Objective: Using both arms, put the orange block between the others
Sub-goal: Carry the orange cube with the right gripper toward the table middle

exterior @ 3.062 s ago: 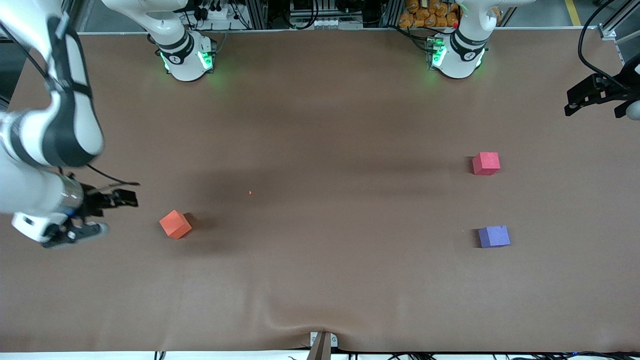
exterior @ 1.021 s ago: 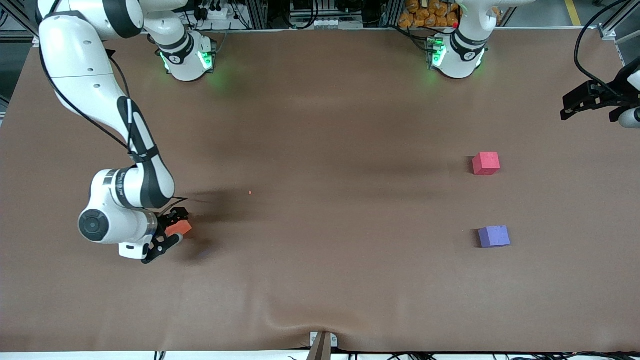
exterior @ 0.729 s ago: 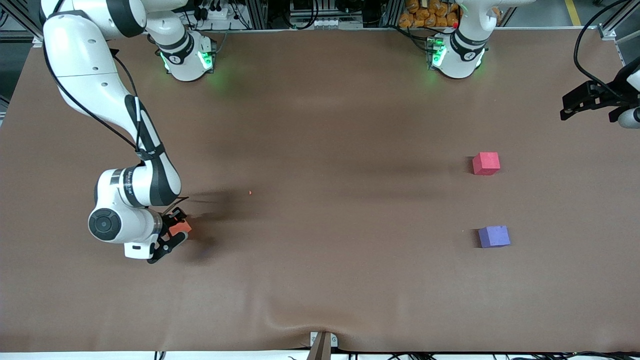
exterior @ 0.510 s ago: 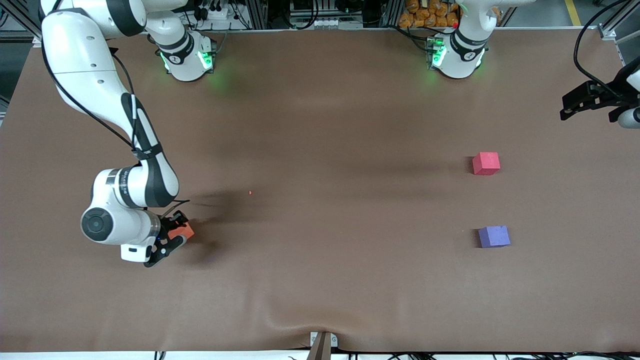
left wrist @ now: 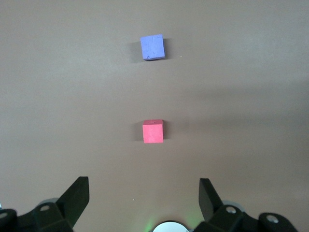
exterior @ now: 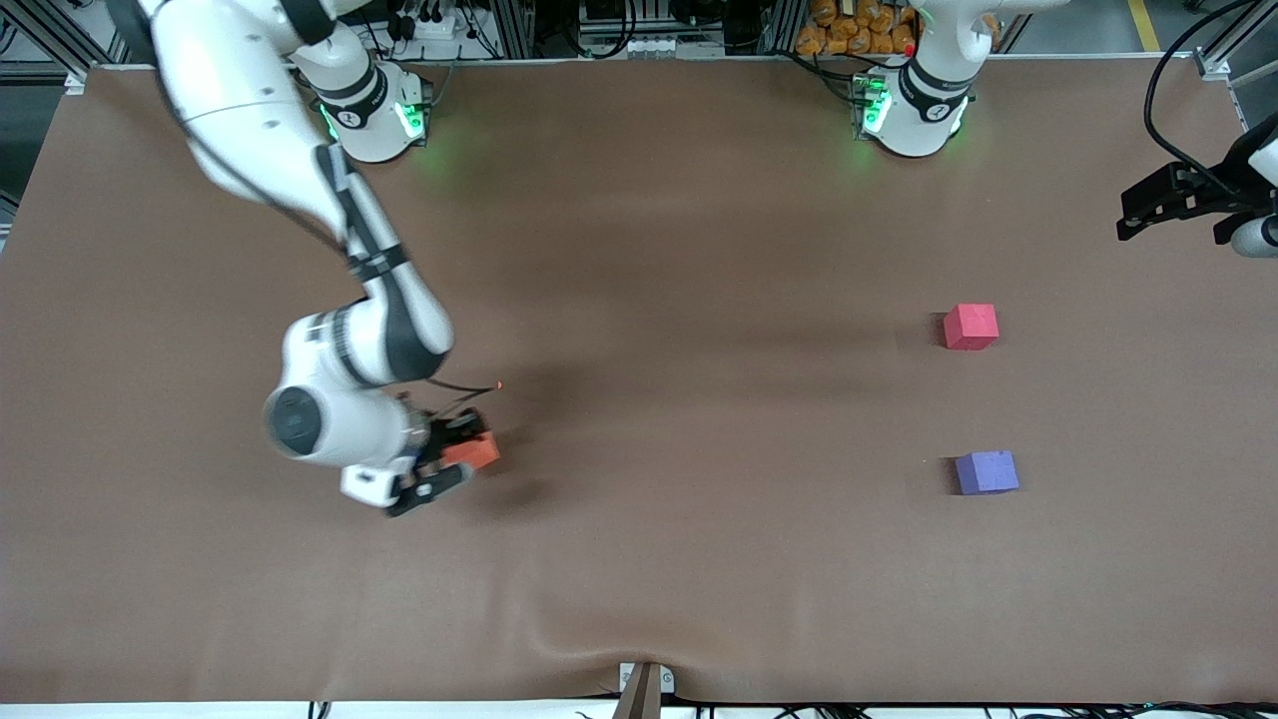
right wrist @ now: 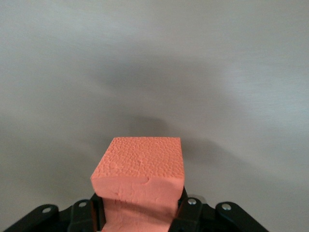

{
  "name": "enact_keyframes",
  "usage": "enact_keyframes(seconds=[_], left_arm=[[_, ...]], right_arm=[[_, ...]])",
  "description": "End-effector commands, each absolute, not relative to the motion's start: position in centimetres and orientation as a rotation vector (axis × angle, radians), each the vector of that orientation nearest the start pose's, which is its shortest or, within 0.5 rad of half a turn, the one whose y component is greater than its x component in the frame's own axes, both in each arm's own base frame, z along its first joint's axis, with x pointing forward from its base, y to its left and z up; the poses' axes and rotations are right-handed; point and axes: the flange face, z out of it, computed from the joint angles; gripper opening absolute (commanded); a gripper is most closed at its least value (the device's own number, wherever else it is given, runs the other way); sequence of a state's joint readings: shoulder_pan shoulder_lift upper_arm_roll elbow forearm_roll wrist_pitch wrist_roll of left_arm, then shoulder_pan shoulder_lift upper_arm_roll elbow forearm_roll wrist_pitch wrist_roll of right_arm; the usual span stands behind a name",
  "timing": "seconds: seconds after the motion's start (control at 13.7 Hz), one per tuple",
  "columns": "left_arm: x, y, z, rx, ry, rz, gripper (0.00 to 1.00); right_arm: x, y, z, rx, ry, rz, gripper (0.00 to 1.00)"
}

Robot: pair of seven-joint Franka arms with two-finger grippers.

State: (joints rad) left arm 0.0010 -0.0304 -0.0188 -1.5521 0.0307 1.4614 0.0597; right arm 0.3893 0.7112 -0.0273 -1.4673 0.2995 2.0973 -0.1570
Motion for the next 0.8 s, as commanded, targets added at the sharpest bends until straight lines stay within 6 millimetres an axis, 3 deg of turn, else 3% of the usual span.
enact_keyframes(seconds=[0.0,0.15,0.29,0.58,0.73], left_arm=[[53.1,-0.6,64.2,-3.126,0.138,0.085,1.0],[53.1,-0.6,64.2,-3.126,0.138,0.087,1.0],[53.4,-0.5,63.8,-3.126,0.135,0.092,1.0],[54.0,-0.5,62.7,-3.126,0.136,0.108,1.0],[54.5,-0.8,62.1,-3.126,0.129,0.116,1.0]], right_arm=[[63.0,34.2,27.1,-2.896,-0.302,0.173,0.17],[59.8,40.0,27.5,-2.883,-0.194,0.215,0.17],[57.1,44.1,27.3,-2.857,-0.1,0.268,0.2],[52.9,49.5,26.8,-2.861,-0.127,0.279,0.23],[51.8,51.6,25.8,-2.864,-0.031,0.25,0.28]])
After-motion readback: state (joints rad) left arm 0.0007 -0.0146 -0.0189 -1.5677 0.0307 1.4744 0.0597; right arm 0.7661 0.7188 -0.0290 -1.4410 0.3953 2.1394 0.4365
